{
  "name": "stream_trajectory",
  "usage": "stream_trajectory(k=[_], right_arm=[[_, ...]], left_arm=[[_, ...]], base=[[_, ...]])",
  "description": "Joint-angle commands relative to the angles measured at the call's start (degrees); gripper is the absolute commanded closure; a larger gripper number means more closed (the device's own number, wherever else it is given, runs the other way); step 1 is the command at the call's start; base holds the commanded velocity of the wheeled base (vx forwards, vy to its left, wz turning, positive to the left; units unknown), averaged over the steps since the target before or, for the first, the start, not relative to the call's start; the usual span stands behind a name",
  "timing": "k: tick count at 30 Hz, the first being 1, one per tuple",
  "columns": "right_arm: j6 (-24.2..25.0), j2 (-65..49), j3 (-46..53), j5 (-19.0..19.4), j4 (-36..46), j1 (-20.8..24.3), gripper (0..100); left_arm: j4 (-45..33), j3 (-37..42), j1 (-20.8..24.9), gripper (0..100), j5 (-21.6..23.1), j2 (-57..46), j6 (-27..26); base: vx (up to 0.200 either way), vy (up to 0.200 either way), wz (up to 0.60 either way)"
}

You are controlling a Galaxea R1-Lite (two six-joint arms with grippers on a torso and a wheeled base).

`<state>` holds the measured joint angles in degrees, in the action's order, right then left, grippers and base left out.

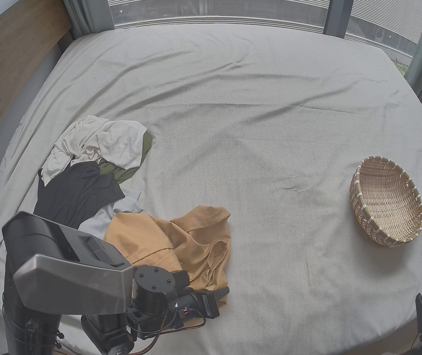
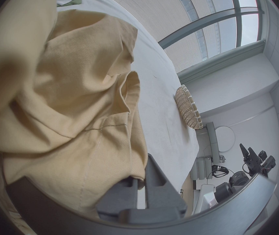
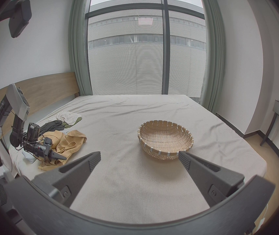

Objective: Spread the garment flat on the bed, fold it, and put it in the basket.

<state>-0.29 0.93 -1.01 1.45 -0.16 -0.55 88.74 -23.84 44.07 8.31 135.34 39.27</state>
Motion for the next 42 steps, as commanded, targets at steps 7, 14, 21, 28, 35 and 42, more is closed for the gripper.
stream_trajectory(k=[7,14,21,28,35,42], right_arm=[[-0.1,-0.5,1.0,0.0,0.0,0.0,0],[-0.1,-0.5,1.0,0.0,0.0,0.0,0],[-0.1,-0.5,1.0,0.0,0.0,0.0,0],[-0.1,-0.5,1.0,0.0,0.0,0.0,0],[-0.1,-0.5,1.0,0.0,0.0,0.0,0],[-0.1,-0.5,1.0,0.0,0.0,0.0,0]], left_arm=[[0.1,-4.2,2.8,100,0.5,1.4,0.1],[0.2,-5.4,4.7,100,0.5,1.6,0.2],[0.2,-5.9,5.4,100,0.4,1.8,0.2],[0.2,-5.7,6.1,100,0.5,1.9,0.2],[0.2,-5.8,6.2,0,-0.1,1.7,0.2],[0.2,-0.3,6.5,0,-0.8,-6.5,0.6]], base=[[0.000,0.000,0.00],[0.000,0.000,0.00],[0.000,0.000,0.00],[0.000,0.000,0.00],[0.000,0.000,0.00],[0.000,0.000,0.00]])
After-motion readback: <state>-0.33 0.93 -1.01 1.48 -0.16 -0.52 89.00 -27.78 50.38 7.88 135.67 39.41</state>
